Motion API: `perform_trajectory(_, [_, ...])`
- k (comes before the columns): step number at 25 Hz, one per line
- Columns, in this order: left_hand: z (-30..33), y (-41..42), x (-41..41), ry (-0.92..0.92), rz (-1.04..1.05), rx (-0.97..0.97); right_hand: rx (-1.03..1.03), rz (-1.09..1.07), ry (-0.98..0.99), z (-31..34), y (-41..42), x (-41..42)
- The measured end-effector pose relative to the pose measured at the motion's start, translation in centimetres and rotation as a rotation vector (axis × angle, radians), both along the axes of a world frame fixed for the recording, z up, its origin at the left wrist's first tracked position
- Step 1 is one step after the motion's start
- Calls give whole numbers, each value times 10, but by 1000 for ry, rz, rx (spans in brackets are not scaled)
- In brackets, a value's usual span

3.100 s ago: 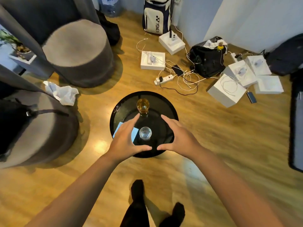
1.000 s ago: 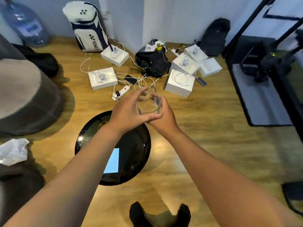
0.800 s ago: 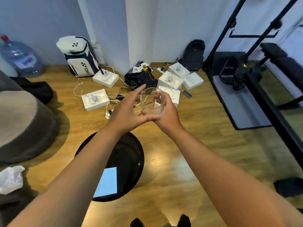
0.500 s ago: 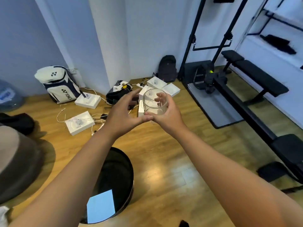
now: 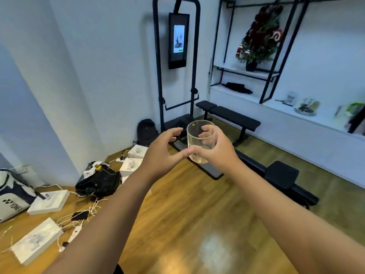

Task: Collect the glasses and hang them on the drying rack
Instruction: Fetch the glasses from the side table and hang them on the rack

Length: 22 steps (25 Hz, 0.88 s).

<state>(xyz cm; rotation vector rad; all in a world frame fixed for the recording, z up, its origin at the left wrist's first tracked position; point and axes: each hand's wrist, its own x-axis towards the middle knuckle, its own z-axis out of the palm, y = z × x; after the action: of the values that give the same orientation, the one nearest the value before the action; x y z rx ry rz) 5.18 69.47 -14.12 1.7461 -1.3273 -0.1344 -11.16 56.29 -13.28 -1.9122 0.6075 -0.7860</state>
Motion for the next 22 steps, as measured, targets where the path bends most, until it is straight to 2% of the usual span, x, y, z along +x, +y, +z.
perform_trajectory(6, [28,-81,-108,-72,-126,21,27,-202,-69,31,-69,-135])
perform_trajectory(14, [47,-177,-264,-124,-253,-26,7,-381,-40,54,-135,-314])
perform_trajectory(22, [49,-271,-387,-154,-438,-26,-1,-586,-15,56,-191,-458])
